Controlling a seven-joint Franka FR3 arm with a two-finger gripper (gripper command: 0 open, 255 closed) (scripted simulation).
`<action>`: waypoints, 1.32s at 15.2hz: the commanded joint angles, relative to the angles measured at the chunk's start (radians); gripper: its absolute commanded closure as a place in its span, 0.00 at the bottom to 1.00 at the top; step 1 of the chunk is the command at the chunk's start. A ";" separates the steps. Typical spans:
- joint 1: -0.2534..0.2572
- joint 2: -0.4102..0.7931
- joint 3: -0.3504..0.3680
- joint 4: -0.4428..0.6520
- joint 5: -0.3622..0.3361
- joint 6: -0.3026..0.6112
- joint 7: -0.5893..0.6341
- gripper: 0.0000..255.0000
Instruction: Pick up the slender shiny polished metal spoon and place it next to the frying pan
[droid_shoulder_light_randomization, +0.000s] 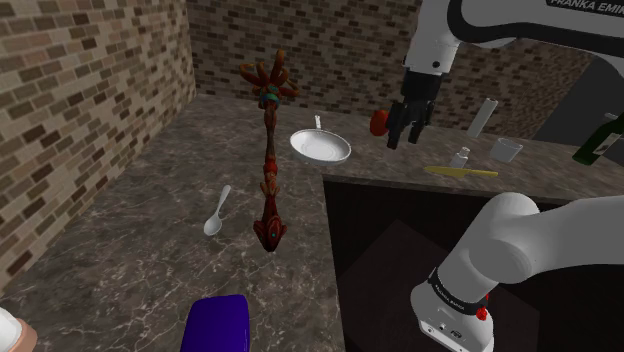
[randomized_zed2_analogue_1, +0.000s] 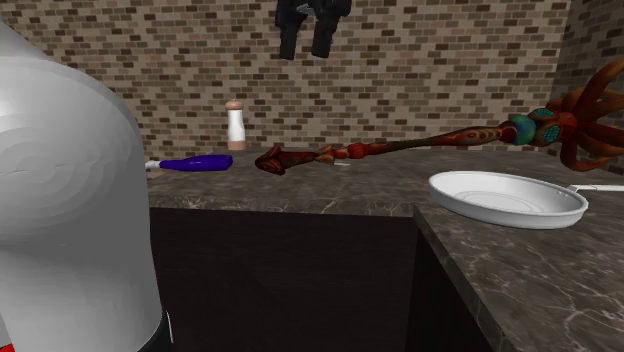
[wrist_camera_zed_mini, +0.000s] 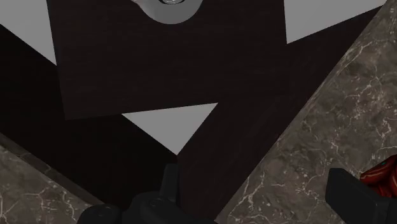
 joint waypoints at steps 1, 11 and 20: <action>0.000 0.000 0.000 0.000 0.000 0.000 0.000 0.00; 0.017 0.191 0.185 -0.029 0.165 0.271 0.283 0.00; 0.015 0.473 0.331 0.070 0.220 0.514 0.526 0.00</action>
